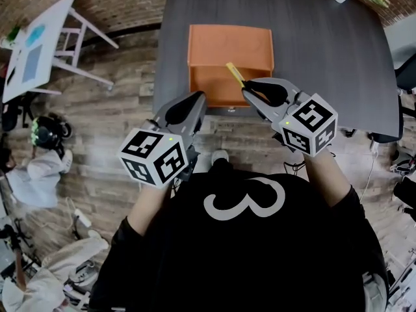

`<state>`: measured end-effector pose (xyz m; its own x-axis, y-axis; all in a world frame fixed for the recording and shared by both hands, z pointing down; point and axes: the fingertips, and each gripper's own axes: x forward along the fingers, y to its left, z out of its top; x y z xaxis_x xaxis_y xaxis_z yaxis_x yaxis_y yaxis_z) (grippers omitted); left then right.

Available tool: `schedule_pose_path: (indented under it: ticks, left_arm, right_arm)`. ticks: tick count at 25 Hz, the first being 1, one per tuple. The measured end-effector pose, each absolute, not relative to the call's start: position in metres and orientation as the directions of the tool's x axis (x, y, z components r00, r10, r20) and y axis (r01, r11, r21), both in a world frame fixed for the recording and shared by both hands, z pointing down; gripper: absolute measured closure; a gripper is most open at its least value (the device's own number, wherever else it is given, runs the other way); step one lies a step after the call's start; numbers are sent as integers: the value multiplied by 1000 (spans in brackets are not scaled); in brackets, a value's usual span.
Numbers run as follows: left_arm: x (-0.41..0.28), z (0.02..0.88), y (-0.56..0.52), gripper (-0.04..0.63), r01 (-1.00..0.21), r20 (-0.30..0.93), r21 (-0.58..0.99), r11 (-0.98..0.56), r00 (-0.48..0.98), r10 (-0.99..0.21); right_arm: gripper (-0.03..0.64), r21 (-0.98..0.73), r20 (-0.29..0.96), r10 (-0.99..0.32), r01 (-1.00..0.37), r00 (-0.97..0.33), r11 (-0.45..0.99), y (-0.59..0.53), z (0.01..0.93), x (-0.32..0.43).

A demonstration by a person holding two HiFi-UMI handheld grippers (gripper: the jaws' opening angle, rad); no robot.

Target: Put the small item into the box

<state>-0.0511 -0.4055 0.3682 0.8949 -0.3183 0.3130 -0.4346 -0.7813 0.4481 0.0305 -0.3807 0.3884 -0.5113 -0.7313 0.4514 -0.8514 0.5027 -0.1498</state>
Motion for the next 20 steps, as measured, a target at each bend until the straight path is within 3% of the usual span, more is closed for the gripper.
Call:
schedule_pose_path:
  ticks: [9, 20]
  left_arm:
    - [-62, 387, -429, 583, -440, 339, 460, -771, 890, -305]
    - [-69, 400, -440, 581, -448, 358, 470, -760, 884, -299]
  right_arm:
    - [551, -22, 596, -669, -842, -444, 539, -403, 438, 24]
    - [551, 151, 790, -552, -788, -266, 597, -406, 503, 30]
